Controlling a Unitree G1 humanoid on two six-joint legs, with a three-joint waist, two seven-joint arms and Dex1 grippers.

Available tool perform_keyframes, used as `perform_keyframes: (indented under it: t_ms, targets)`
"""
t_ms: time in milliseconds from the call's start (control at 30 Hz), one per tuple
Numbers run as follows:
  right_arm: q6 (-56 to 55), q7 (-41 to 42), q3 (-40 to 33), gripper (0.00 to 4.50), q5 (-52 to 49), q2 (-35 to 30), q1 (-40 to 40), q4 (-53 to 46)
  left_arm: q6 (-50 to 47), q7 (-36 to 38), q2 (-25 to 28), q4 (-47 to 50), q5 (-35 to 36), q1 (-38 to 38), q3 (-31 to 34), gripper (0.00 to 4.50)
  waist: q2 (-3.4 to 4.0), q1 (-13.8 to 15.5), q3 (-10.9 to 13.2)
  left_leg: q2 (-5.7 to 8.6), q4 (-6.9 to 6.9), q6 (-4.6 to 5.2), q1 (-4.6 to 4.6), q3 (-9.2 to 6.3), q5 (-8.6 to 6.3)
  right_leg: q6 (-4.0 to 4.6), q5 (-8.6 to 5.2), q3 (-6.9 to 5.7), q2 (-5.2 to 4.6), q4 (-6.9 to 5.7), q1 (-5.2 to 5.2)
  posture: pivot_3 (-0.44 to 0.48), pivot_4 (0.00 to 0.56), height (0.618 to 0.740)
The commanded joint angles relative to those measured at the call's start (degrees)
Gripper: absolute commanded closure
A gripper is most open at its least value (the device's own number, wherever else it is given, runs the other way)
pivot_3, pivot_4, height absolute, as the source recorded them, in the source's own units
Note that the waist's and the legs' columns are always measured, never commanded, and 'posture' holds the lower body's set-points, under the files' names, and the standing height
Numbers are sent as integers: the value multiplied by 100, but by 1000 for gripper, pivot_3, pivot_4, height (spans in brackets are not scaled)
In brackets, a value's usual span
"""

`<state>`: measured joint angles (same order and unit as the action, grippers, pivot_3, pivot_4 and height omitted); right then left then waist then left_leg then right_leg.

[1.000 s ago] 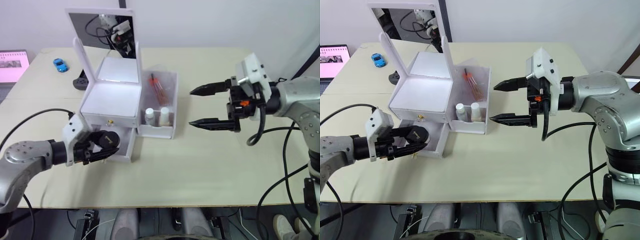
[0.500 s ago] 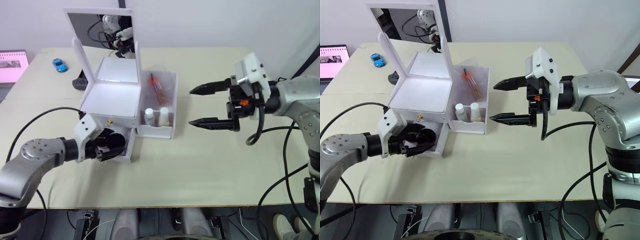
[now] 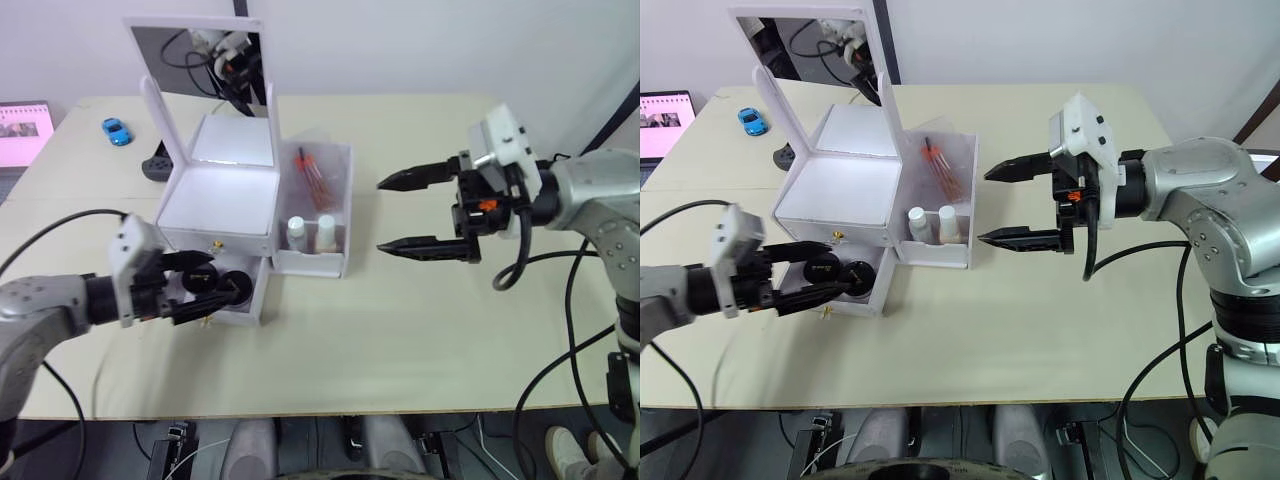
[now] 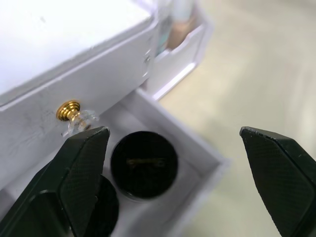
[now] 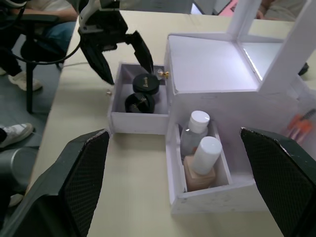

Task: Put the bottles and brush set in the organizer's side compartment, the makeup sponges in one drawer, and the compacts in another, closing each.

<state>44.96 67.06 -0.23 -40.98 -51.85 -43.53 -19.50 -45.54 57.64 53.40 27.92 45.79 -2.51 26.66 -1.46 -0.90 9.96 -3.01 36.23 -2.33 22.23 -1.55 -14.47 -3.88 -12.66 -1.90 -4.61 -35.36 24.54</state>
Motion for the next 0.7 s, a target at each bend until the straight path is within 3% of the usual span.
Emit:
perform_keyframes:
  t_ms: [33, 167, 267, 400, 633, 667, 700]
  targets:
    - [-177, 208, -1, 0, -30, 62, -290, 118, 211, 394, 52, 241, 189, -470, 854, 50, 2, 1, 1, 0, 0, 0, 0, 0, 0, 0, 0, 0, 0, 0, 0, 0, 150, 725]
    - [-274, 429, 88, 0, -35, 219, -520, 361, 71, 642, -146, 351, 296, -1548, 1638, 50, 3, -9, 1, 0, 1, 0, 0, 1, 0, 0, 0, 0, -3, 3, 0, 0, 150, 725]
    - [-348, 540, 127, 0, -13, 331, -728, 591, 421, 531, -651, 314, 121, -2199, 1896, 50, 6, -2, 3, 0, 0, 0, 0, 4, 0, 0, 0, 1, -4, 7, 2, 0, 150, 725]
    - [-471, 677, 247, 0, 137, 445, -937, 864, 1154, 262, -1300, 255, -553, -2802, 1692, 50, 3, 18, 1, 0, 0, 0, 1, 3, -1, 1, 0, 0, -4, 7, 2, 0, 150, 725]
    - [-525, 714, 322, 0, 287, 540, -1069, 1012, 1323, -259, -2155, 348, -593, -3304, 1183, 50, 3, 18, 1, 1, 8, -1, 5, 5, -1, -2, -2, 5, -6, 10, 2, 0, 150, 725]
    - [-522, 714, 323, 0, 293, 544, -1070, 1009, 1401, -308, -2208, 299, -643, -3289, 1117, 564, 3, 20, 1, 1, 8, -1, 5, 5, -1, -1, -2, 5, -6, 10, 2, 0, 150, 725]
    - [-526, 708, 338, 0, 321, 540, -1073, 1004, 1467, -365, -2253, 199, -692, -3213, 1035, 794, 2, 26, 0, 1, 7, -1, 6, 4, -1, -1, -1, 4, -5, 10, 2, 0, 150, 725]
